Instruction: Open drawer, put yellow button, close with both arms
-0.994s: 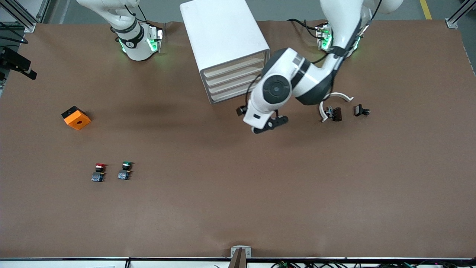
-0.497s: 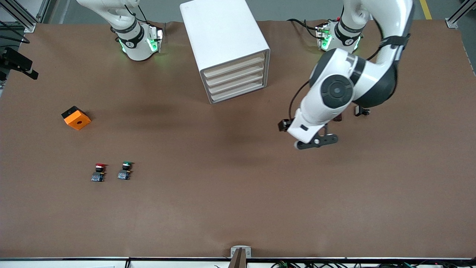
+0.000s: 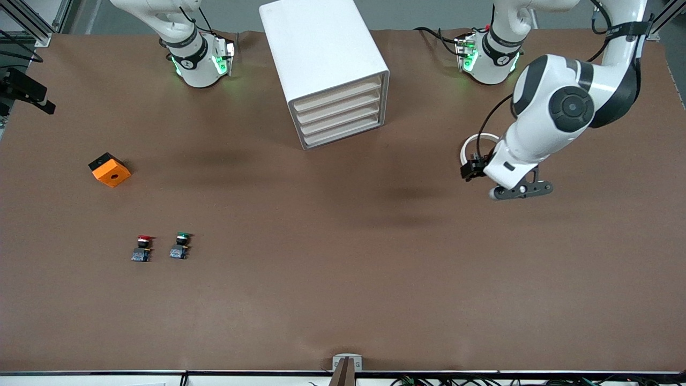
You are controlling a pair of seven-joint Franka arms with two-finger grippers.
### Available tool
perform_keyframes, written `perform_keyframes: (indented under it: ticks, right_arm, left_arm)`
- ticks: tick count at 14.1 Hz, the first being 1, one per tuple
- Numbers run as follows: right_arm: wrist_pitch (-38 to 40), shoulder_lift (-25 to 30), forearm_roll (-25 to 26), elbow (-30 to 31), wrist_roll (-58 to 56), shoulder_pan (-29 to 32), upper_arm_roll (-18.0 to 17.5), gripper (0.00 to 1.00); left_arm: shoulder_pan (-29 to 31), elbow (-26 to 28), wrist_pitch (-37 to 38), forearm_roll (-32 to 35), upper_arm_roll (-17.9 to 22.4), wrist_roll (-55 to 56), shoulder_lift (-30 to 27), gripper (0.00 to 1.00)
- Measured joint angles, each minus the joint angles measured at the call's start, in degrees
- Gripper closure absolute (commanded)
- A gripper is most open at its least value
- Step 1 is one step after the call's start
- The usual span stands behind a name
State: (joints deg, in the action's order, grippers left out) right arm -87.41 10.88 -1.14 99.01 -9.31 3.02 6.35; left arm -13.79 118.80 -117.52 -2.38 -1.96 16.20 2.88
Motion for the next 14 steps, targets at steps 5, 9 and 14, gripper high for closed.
perform_keyframes:
  ticks: [5,9,14]
  right_arm:
    - [0.0,0.0,0.0,0.0,0.0,0.0,0.0,0.0]
    - [0.0,0.1,0.0,0.0,0.0,0.0,-0.1,0.0]
    - [0.0,0.1,0.0,0.0,0.0,0.0,-0.2,0.0]
  left_arm:
    - [11.0,2.9,1.7,1.4,0.0,-17.0,-4.7,0.0]
    - [16.4,2.0,6.1,3.7,0.0,-21.5,-9.7,0.0]
    - [17.4,-10.0,12.5,3.7,0.0,-21.9,-10.3,0.0]
